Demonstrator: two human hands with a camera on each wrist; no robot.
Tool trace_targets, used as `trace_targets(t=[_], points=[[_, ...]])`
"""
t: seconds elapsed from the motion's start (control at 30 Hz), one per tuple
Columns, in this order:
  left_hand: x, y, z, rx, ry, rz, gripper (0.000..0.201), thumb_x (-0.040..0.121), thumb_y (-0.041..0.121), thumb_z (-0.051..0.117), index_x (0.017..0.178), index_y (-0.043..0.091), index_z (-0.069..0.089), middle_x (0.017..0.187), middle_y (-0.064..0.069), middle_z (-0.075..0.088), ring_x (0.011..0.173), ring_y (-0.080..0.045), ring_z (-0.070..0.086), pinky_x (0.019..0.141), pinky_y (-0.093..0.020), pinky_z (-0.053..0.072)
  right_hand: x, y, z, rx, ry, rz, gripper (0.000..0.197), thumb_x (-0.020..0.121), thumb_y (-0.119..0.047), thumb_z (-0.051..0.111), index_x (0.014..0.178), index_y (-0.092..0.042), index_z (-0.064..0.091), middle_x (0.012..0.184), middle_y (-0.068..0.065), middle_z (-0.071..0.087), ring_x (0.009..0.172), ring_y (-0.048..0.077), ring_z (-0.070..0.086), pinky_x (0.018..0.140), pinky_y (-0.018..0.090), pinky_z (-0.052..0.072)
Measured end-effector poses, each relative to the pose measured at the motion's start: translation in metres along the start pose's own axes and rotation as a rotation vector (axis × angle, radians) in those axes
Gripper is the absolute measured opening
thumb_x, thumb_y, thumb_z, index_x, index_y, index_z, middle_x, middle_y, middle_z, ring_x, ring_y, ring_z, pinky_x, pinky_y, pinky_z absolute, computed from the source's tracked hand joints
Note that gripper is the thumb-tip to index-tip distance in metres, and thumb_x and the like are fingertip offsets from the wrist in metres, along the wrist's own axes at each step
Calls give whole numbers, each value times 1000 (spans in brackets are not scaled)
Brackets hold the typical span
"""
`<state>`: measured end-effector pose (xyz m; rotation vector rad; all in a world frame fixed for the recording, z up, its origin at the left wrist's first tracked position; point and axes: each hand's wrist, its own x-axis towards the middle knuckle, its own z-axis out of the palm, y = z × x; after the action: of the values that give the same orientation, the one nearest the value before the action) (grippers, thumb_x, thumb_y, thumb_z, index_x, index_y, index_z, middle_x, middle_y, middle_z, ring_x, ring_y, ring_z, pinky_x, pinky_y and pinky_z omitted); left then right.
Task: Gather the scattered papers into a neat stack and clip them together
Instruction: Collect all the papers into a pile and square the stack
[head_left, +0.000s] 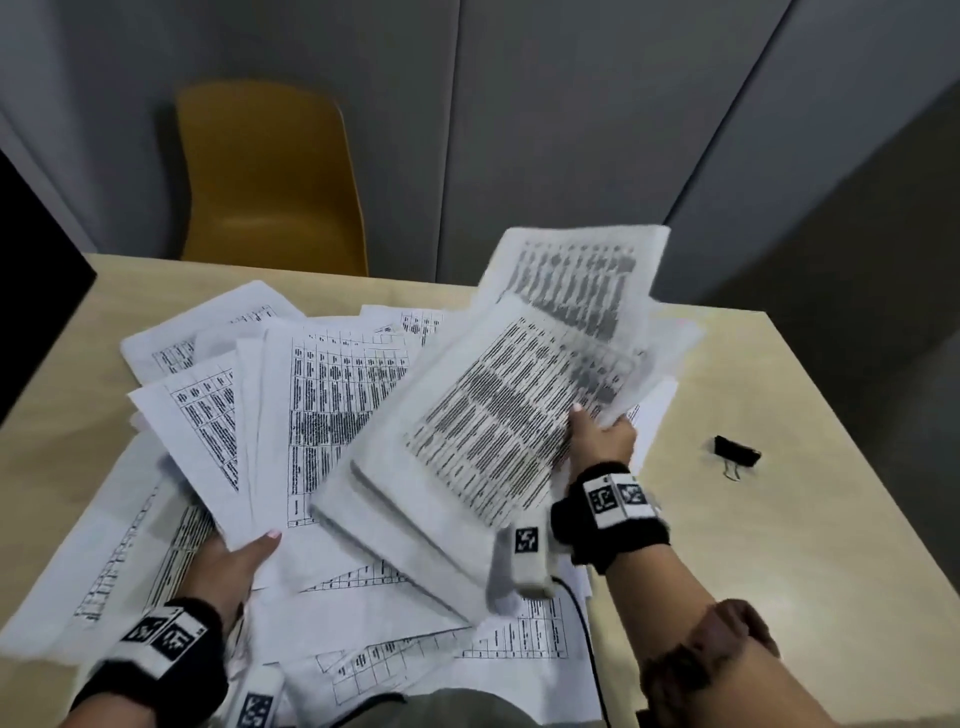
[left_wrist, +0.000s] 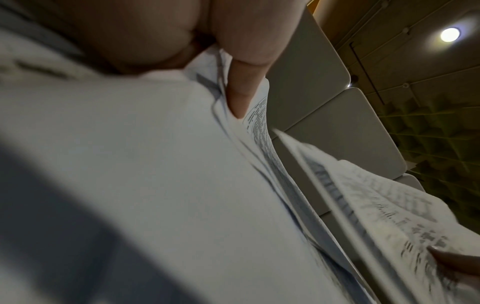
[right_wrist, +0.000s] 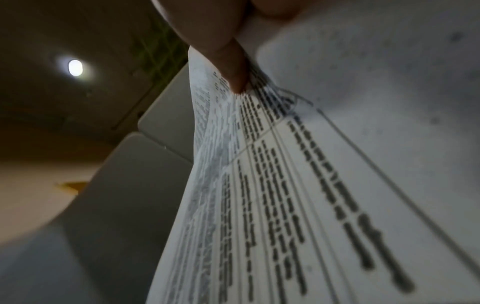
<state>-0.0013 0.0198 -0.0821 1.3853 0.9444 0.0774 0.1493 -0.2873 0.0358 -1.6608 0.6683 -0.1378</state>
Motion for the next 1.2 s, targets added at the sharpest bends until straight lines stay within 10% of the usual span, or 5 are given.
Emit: trace_targets(t=[0.27,0.4,0.6,0.83,1.2], points=[[-5,6,2,10,15,-20,27,86,0,56,112,-7,59,111,-27,63,93,-32,61,97,-56,43,-14,53,13,-350,-352,-17,17,88,-2,50,102,-11,54,73,5,61,65,21,58,68,32,50],[-11,13,3,74,15,8,15,86,0,55,99,0,62,59,-1,70,62,-23,62,60,-29,53,-16,62,19,-530,-447,-73,20,87,-3,48,98,-14,61,76,8,61,72,25,58,64,33,50],[-9,13,0,59,-20,18,33,80,40,64,83,7,66,95,-13,65,94,-27,61,92,-40,43,-34,62,28,-657,-612,-123,30,91,-19,53,120,-10,52,105,9,65,85,21,60,72,23,44],[-17,14,1,213,-89,85,19,71,2,75,84,10,63,85,-9,66,88,-25,62,89,-35,43,-42,68,37,-811,-744,-198,31,91,-24,54,117,-8,53,111,10,65,84,18,52,74,24,41],[-10,11,-2,138,-53,-7,30,81,0,63,110,-7,59,107,-24,65,103,-37,61,101,-52,40,55,50,-35,-709,116,213,63,80,-32,64,133,-13,36,140,23,31,129,40,30,106,48,28]])
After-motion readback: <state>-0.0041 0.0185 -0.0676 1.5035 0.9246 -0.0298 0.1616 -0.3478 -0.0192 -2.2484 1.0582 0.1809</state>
